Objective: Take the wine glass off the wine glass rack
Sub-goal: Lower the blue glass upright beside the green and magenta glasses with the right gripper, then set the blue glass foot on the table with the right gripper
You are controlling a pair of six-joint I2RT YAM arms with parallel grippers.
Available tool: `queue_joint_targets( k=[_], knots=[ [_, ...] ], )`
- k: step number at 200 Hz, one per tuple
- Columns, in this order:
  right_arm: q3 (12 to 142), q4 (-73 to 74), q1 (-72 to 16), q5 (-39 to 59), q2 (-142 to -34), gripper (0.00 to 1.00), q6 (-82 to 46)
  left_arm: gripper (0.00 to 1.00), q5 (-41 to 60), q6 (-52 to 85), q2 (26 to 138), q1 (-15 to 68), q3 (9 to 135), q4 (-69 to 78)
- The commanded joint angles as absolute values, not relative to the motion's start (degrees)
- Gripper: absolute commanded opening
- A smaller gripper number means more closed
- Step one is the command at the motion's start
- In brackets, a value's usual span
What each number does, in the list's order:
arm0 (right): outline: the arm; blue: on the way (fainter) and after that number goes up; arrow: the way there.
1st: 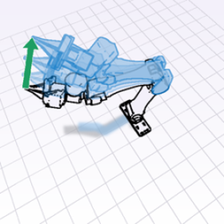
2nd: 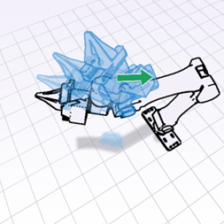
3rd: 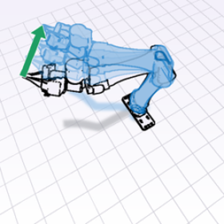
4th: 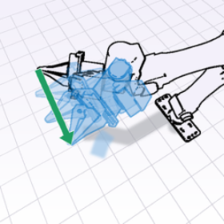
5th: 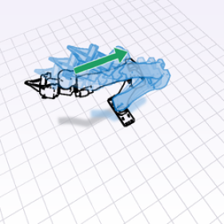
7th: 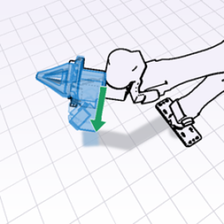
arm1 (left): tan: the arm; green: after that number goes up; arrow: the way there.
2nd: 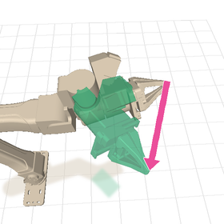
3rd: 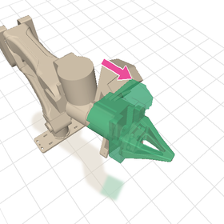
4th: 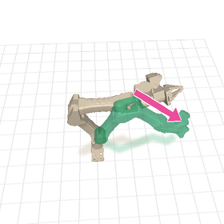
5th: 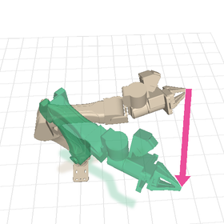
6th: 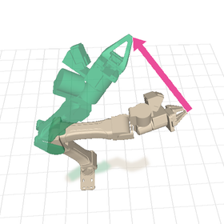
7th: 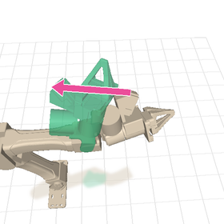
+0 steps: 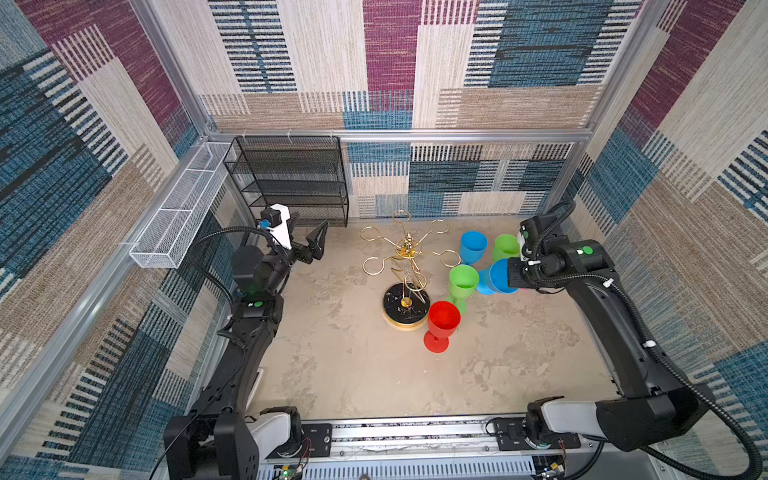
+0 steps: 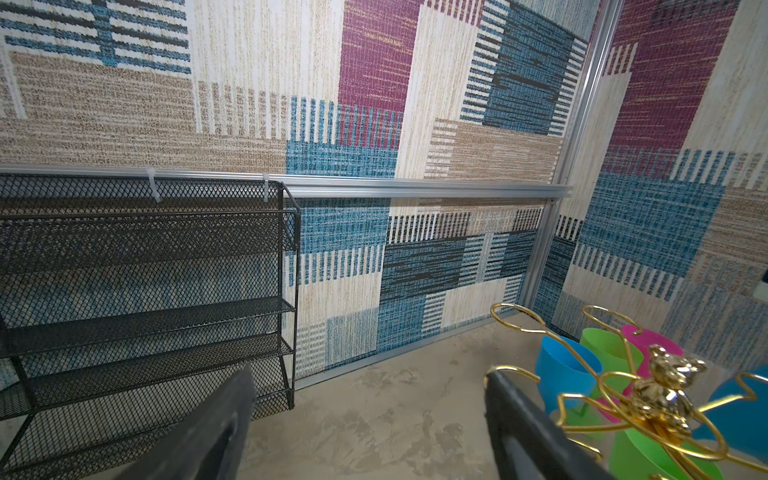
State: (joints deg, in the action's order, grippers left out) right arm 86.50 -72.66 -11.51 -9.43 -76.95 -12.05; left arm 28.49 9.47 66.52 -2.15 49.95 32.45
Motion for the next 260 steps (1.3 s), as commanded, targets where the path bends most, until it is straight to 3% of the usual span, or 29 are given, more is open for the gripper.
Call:
queue_joint_targets(
  k=[1, 106, 260],
  knots=[
    [86.2, -70.4, -11.4, -9.0, -78.5, 0.0, -13.2, 0.89, 28.3, 9.3, 66.6, -2.4, 49.7, 34.5],
    [81.7, -65.5, -10.1, -7.0, -85.1, 0.0, -11.7, 0.89, 28.2, 9.0, 66.6, -2.6, 48.9, 34.5],
    [94.1, -64.9, -7.0, -3.8, -98.9, 0.0, -5.6, 0.89, 28.1, 8.3, 66.1, -3.3, 48.3, 34.5]
  ],
)
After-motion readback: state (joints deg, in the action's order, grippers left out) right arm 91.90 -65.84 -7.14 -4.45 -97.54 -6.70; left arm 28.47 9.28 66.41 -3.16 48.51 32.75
